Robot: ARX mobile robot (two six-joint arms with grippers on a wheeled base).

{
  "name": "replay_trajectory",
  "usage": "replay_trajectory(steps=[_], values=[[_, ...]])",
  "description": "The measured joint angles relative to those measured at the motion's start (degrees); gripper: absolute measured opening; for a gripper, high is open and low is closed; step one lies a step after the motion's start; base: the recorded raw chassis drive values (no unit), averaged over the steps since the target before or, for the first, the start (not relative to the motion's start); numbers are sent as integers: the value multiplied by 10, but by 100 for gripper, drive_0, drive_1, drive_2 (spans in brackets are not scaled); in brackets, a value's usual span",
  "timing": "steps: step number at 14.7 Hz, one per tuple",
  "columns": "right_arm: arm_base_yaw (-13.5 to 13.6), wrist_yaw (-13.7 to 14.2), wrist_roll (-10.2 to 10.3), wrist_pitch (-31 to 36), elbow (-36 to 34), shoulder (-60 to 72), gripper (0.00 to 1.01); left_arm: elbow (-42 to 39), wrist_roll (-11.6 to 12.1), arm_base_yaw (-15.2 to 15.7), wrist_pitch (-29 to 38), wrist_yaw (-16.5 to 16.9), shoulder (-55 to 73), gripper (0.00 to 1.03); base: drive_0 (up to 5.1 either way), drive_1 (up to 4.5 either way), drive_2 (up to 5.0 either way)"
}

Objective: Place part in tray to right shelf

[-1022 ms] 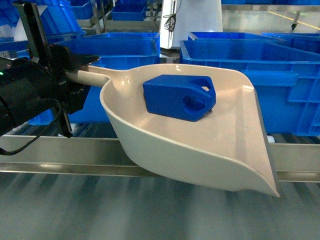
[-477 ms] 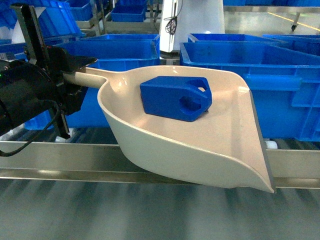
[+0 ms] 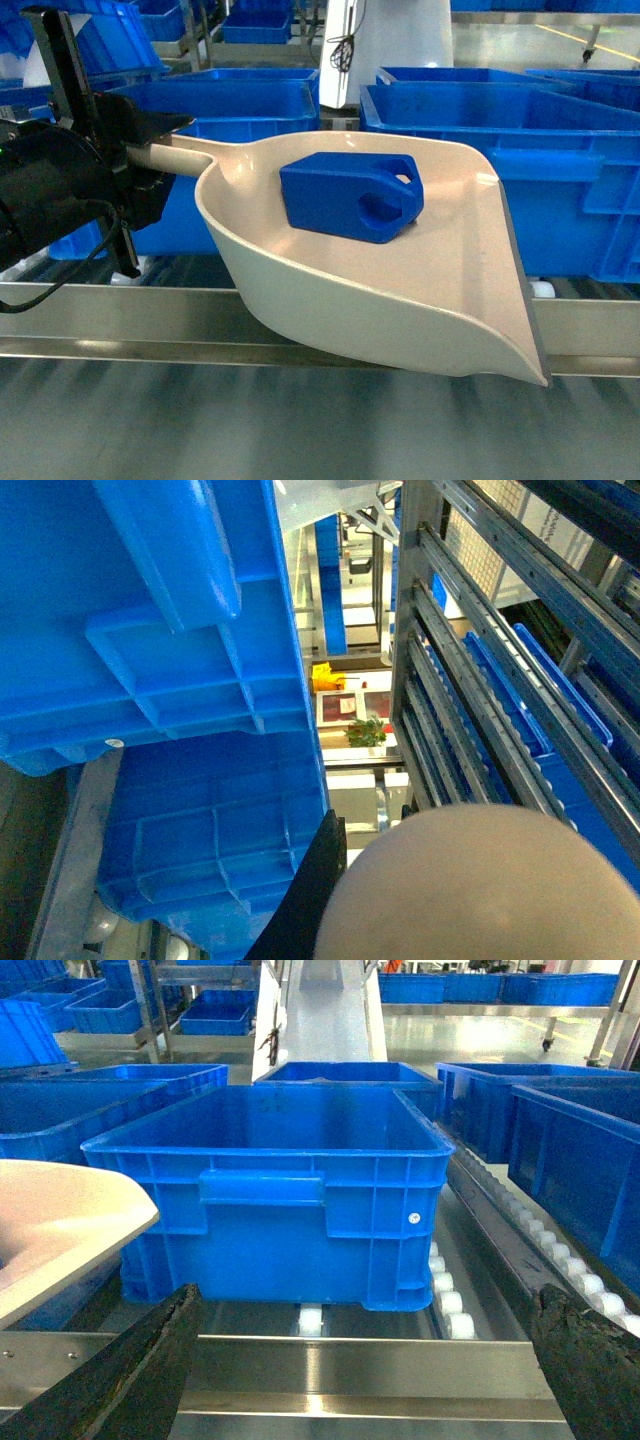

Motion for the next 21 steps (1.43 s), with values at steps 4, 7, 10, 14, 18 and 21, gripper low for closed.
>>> replay_trajectory(steps=[4, 7, 10, 14, 18, 21], values=[[0, 0, 0, 0, 0, 0, 98, 0, 0, 0, 0, 0, 0, 13, 0, 0, 0], [0, 0, 0, 0, 0, 0, 98, 0, 0, 0, 0, 0, 0, 13, 0, 0, 0], [0, 0, 0, 0, 0, 0, 98, 0, 0, 0, 0, 0, 0, 13, 0, 0, 0], [0, 0, 0, 0, 0, 0, 98, 0, 0, 0, 0, 0, 0, 13, 0, 0, 0], [0, 0, 0, 0, 0, 0, 98, 0, 0, 0, 0, 0, 0, 13, 0, 0, 0], [0, 0, 0, 0, 0, 0, 98, 0, 0, 0, 0, 0, 0, 13, 0, 0, 0]])
